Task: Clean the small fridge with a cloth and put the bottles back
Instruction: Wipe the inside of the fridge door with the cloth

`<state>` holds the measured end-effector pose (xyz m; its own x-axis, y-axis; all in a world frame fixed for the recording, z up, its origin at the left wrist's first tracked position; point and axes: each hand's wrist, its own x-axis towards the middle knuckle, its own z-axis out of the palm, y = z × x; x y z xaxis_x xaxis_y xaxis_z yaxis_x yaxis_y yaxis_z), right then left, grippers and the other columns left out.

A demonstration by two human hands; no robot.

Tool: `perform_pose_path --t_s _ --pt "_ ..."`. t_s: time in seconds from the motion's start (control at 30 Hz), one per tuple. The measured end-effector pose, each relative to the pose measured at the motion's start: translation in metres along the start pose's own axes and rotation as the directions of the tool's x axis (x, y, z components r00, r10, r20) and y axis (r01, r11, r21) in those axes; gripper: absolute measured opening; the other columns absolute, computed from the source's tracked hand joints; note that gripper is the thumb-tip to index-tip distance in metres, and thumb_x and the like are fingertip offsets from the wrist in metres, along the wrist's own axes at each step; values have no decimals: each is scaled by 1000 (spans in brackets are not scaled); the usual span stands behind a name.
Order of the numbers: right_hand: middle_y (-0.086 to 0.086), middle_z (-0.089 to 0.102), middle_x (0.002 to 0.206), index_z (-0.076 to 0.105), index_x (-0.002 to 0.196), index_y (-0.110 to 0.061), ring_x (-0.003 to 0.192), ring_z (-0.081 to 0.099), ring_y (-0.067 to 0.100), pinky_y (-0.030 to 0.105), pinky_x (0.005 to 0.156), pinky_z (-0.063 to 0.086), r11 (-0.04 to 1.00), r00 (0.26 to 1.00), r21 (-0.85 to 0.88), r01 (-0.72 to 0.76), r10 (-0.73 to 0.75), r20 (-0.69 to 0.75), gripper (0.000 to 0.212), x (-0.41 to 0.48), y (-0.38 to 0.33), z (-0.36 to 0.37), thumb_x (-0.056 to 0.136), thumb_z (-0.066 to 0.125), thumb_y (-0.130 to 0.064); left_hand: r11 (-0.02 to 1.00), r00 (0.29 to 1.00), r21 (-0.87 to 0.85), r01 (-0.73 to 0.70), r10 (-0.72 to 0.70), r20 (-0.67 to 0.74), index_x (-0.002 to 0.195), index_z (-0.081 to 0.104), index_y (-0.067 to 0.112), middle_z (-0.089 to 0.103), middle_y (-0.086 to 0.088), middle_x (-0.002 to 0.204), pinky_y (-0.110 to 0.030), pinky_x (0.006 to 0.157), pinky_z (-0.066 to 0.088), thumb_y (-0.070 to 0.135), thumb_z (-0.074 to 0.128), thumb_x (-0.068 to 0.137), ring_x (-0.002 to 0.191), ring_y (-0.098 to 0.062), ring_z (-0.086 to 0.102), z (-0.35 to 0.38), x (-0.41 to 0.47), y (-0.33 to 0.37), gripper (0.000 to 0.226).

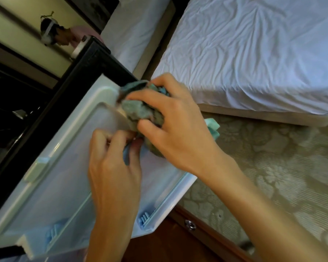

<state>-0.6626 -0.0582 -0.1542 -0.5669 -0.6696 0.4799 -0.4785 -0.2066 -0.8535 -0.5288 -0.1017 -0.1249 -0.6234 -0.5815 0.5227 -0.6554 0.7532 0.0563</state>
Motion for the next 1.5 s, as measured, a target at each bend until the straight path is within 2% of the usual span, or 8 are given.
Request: perform_pose_path --t_s 0.1,0.23,0.37,0.53,1.07,1.23,1.37,1.5 --pt "5 49 120 66 121 -26 101 46 28 46 82 46 996 997 -63 63 -65 -42 40 -2 -12 2 85 52 -34 1000 1000 16 -11 11 9 91 65 1 40 -1 87 -17 64 25 12 61 82 76 -11 36 -1 -2 0 14" --pt "-1 46 114 68 116 -26 101 53 27 43 88 47 995 995 97 -38 46 -83 38 -19 15 4 80 58 -28 1000 1000 -9 -12 12 15 94 69 9 44 0 91 -15 71 30 20 66 88 81 -12 42 -2 -5 0 13" --pt "-7 42 111 64 118 -36 102 50 23 41 92 46 978 978 -14 -206 206 38 38 -54 71 11 82 53 -37 1000 1000 -28 1 0 21 102 70 10 46 0 96 -13 74 33 25 63 90 85 -17 49 -3 -6 0 20" --pt "-6 41 110 65 120 -33 103 47 22 45 94 45 919 908 -98 -383 394 144 33 -82 116 12 87 65 -28 1000 999 -20 18 -17 28 104 70 11 46 -1 96 -16 68 32 27 60 92 87 -19 50 -3 -7 4 22" --pt "5 50 111 68 120 -26 98 51 29 43 85 46 1000 1000 -10 8 -8 -24 39 -18 9 -6 83 57 -33 999 1000 52 -17 16 13 96 70 9 49 -8 85 -19 66 28 21 65 89 75 -25 50 -7 -10 5 15" --pt "0 46 112 67 120 -30 101 51 26 40 90 46 996 995 -16 -91 91 51 41 -48 54 0 81 54 -38 999 1000 27 -19 19 3 100 71 10 51 -8 87 -22 68 35 21 68 90 78 -22 51 -7 -13 5 15" --pt "-4 41 109 64 121 -35 101 48 24 45 91 47 951 941 -117 -287 302 151 42 -84 112 11 82 53 -45 1000 1000 30 0 0 -3 102 70 12 47 -2 87 -20 66 32 21 67 91 79 -16 46 -6 -12 6 14" --pt "-4 42 106 66 120 -31 101 48 23 49 92 47 882 861 -145 -448 469 196 34 -107 143 11 86 65 -29 1000 1000 7 -15 15 0 103 70 12 49 -4 87 -24 66 37 20 67 91 79 -17 48 -8 -14 7 14"
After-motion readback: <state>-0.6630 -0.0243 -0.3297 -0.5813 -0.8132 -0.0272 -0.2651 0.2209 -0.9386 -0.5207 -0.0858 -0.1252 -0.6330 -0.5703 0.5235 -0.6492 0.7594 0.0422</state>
